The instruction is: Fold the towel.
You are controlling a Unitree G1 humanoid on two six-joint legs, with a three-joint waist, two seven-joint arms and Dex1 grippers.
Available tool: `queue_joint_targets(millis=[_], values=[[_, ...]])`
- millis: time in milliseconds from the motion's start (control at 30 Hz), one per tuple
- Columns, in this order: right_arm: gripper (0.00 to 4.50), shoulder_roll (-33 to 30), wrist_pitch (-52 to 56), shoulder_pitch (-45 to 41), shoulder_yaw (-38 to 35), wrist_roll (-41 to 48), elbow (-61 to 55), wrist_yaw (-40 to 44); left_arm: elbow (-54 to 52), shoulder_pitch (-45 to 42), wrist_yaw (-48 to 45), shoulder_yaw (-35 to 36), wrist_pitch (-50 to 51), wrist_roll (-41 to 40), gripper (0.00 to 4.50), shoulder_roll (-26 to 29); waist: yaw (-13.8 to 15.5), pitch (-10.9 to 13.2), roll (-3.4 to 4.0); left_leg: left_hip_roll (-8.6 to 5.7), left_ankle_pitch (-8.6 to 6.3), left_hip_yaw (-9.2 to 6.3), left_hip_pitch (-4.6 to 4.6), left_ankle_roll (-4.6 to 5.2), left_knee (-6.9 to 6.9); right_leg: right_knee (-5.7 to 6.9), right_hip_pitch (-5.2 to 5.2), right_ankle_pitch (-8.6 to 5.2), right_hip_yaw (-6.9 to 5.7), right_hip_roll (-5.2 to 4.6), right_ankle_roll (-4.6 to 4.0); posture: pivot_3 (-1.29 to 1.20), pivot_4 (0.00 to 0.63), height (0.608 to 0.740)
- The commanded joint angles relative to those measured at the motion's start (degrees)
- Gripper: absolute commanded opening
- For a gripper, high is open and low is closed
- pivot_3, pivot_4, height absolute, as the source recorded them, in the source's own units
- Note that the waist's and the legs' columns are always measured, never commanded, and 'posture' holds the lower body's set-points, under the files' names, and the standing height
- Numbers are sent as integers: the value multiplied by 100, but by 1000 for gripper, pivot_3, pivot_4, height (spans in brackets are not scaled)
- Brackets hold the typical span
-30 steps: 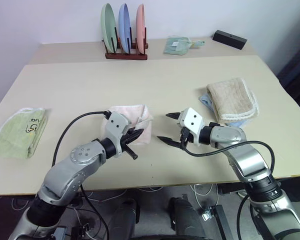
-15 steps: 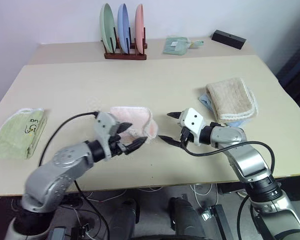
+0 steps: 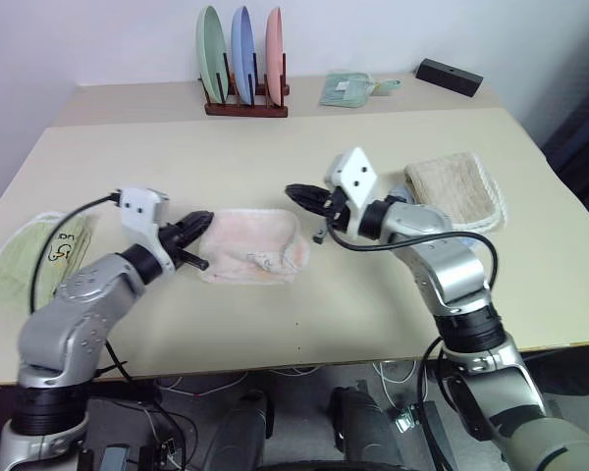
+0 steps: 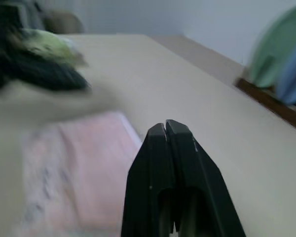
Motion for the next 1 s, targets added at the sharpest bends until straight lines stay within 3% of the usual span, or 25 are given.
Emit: queue_joint_targets(millis=[33, 300, 500, 533, 633, 833, 867, 1000], values=[[18, 195, 31, 26, 647, -330, 503, 49, 104, 336, -439, -649, -441, 625, 263, 18, -26, -2, 2, 0, 0, 2, 2, 0, -2, 1, -1, 0, 1, 0, 0, 0, 150, 740], [18, 161, 86, 569, 997, -860, 1129, -248, 308, 1030, -739, -987, -1015, 1502, 263, 95, -21, -10, 9, 4, 3, 6, 5, -5, -11, 16, -14, 3, 4, 1, -6, 0, 150, 740], [18, 68, -184, 599, 547, -517, 605, -14, 34, 1111, -673, -306, -1072, 1038, 263, -252, -23, -12, 11, 5, 3, 4, 9, -5, -9, 16, -9, 3, 3, 1, -5, 0, 150, 740], [251, 12, -222, 585, 425, -411, 431, 61, -80, 1104, -651, -70, -998, 797, 263, -326, -23, -11, 10, 5, 3, 4, 8, -5, -8, 16, -9, 3, 3, 1, -5, 0, 150, 740], [1360, -289, -194, 569, 79, -84, -157, 368, -299, 976, -340, 863, -582, -35, 1103, -481, -19, -7, 8, 7, 3, 0, 3, -5, -6, 17, -13, 3, 1, 1, -4, 0, 150, 740], [4446, -860, 186, 723, -245, 424, -1059, 828, -183, 788, 386, 1930, 356, -911, 4127, -412, -16, -7, 7, 8, 2, -1, 3, -4, -6, 16, -11, 3, -2, 1, -4, 0, 150, 740], [4500, -920, 184, 746, -227, 446, -1145, 870, -134, 751, 509, 1981, 582, -1067, 4464, -432, -15, -7, 7, 8, 2, -1, 2, -4, -6, 16, -11, 3, -3, 1, -3, 0, 150, 740], [4500, -1034, 154, 841, -171, 571, -1408, 1008, -62, 586, 991, 1951, 1466, -1903, 4464, -748, -4, -7, 5, 6, 3, -1, 2, -4, 1, 16, -7, 3, -3, 0, -3, 0, 150, 740]])
